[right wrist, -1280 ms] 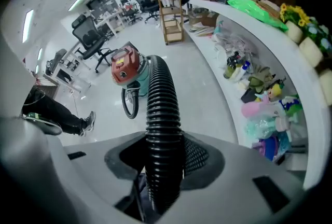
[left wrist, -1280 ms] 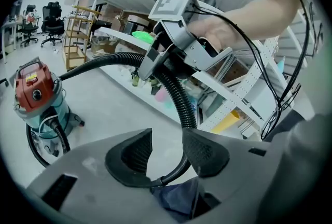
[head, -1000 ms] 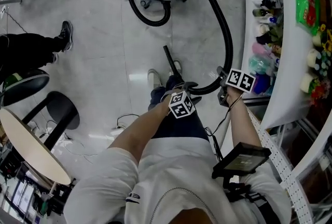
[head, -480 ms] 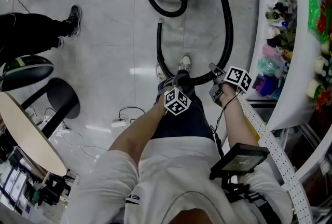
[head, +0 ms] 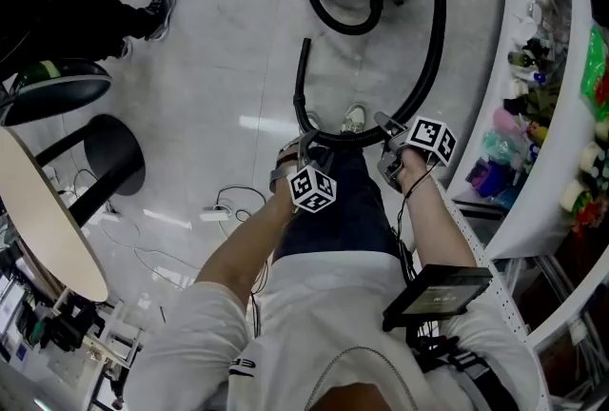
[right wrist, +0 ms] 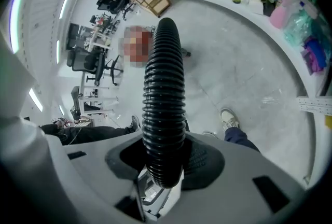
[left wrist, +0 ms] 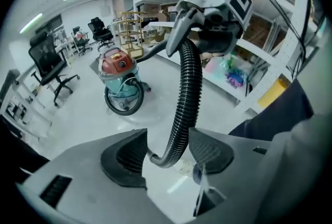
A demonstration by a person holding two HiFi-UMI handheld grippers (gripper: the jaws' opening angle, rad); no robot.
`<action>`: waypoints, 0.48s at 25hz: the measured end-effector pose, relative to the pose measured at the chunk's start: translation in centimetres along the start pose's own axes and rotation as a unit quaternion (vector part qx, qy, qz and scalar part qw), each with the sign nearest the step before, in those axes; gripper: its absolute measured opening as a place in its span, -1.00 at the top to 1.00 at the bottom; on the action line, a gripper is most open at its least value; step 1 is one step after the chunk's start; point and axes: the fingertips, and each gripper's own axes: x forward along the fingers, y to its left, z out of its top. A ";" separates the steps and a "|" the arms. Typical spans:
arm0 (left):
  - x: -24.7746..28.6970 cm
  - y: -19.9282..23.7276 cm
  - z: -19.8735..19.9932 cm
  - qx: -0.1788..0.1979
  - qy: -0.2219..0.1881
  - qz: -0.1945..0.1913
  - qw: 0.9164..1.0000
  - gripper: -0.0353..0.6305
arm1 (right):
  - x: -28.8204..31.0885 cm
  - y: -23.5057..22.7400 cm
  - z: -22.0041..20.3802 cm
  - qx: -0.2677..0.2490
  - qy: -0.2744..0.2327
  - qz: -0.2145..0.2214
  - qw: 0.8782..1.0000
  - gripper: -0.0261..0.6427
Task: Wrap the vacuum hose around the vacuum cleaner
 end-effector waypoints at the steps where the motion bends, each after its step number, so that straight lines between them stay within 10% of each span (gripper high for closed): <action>1: 0.2 0.4 -0.4 0.018 0.007 0.006 1.000 0.18 | 0.3 0.6 -0.1 -0.002 0.004 0.001 1.000 0.44; 12: 3.4 5.6 0.1 0.087 0.027 0.052 0.994 0.19 | 1.3 5.5 0.5 0.032 0.022 0.033 0.999 0.44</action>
